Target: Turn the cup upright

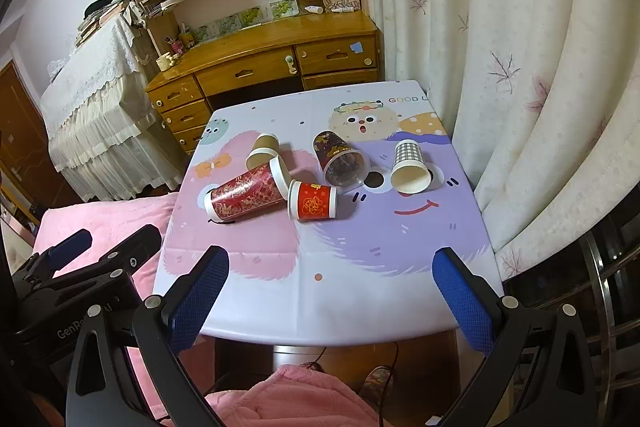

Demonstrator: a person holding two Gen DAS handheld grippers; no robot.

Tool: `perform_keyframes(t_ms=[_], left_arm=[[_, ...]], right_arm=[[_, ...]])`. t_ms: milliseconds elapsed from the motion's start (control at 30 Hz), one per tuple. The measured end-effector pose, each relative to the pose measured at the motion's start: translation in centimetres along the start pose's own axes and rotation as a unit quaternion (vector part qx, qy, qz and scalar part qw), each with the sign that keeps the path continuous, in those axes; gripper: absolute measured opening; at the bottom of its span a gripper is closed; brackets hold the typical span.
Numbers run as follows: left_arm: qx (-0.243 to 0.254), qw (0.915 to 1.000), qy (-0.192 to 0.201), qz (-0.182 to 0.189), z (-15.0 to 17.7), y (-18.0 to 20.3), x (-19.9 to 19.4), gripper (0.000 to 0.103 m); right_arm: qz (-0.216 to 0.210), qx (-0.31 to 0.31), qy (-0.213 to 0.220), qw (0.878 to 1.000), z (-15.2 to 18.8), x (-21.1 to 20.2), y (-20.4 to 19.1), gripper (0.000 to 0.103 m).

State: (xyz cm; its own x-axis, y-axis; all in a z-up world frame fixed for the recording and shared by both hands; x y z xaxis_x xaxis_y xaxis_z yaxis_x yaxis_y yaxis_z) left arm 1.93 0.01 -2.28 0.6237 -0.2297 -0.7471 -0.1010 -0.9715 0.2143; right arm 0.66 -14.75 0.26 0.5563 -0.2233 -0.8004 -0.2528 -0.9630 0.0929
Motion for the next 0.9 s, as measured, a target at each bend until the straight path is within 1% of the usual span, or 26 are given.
perform_keyframes(t_ms=[667,700,800,900], left_arm=[[0.002,1.0,0.0,-0.001,-0.02,0.05,0.04,0.102],[0.002,1.0,0.0,-0.001,-0.35,0.6,0.4,0.102],[0.001,1.0,0.0,-0.002,-0.49,0.71,0.49,0.102],[0.001,1.0,0.001,-0.003,-0.39,0.64,-0.03,0.102]], right_arm=[[0.002,-0.003,0.0,1.0,0.03,-0.13,0.02,0.103],[0.002,-0.003,0.0,1.0,0.03,-0.12,0.03,0.103],[0.003,-0.003,0.0,1.0,0.01,-0.13,-0.03,0.103],[0.003,-0.005,-0.003,1.0,0.04,-0.05,-0.02,0.103]])
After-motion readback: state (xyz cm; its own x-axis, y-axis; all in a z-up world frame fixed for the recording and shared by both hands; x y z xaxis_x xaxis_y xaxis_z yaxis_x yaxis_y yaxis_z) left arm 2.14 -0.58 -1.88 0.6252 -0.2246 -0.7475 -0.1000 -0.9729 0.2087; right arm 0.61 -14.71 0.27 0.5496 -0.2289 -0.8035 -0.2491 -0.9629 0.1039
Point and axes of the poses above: each gripper's, at about its wrist camera, not at the fingertips, and x roughly the way its jaws point, y to its right, z to its underside, the point moved 3 cm from there along x, roughly the way its jaws point, and after that the axes turned 14 degrees about z, right-handed, at the moved point
